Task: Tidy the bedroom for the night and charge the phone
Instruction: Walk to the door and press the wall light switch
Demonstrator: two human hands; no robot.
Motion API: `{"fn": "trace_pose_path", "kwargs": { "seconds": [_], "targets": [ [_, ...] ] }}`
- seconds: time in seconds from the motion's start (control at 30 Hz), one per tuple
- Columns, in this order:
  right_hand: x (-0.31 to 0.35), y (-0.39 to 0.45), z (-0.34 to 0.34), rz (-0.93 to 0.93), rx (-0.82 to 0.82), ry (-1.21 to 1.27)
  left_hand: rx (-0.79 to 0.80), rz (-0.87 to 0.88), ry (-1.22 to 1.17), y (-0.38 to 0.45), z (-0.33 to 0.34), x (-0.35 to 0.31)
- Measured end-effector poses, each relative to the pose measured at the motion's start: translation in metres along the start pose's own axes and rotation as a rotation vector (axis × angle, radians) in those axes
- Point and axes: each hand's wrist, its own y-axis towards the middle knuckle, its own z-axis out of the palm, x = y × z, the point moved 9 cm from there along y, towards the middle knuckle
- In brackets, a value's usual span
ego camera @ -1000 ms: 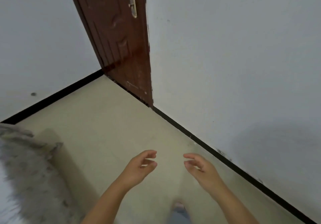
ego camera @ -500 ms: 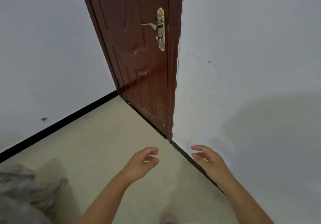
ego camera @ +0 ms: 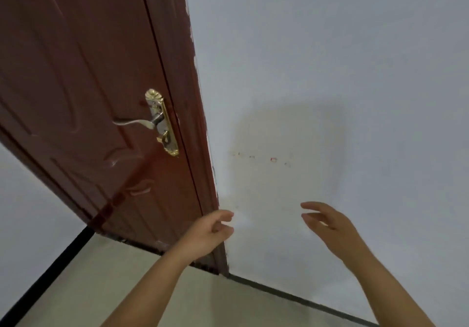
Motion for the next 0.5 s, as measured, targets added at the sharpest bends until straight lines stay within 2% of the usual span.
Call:
{"fn": "trace_pose_path", "kwargs": {
  "seconds": [0.1, 0.2, 0.27, 0.37, 0.43, 0.5],
  "targets": [
    [0.068, 0.024, -0.016, -0.124, -0.137, 0.033, 0.067, 0.247, 0.077, 0.040, -0.042, -0.080],
    [0.142, 0.040, -0.039, -0.313, -0.273, 0.002, 0.010, 0.517, 0.148, 0.057, -0.084, -0.165],
    [0.193, 0.044, -0.055, -0.458, -0.369, -0.035, -0.116, 0.712, 0.230, 0.059, -0.110, -0.216],
    [0.263, 0.044, -0.072, -0.676, -0.579, -0.202, -0.423, 1.000, 0.379, 0.049, -0.144, -0.280],
    [0.300, 0.043, -0.077, -0.826, -0.773, -0.399, -0.648, 1.099, 0.439, 0.046, -0.163, -0.304],
    [0.322, 0.044, -0.080, -0.911, -0.948, -0.510, -0.799, 1.114, 0.490, 0.052, -0.172, -0.315]
  ]
}}
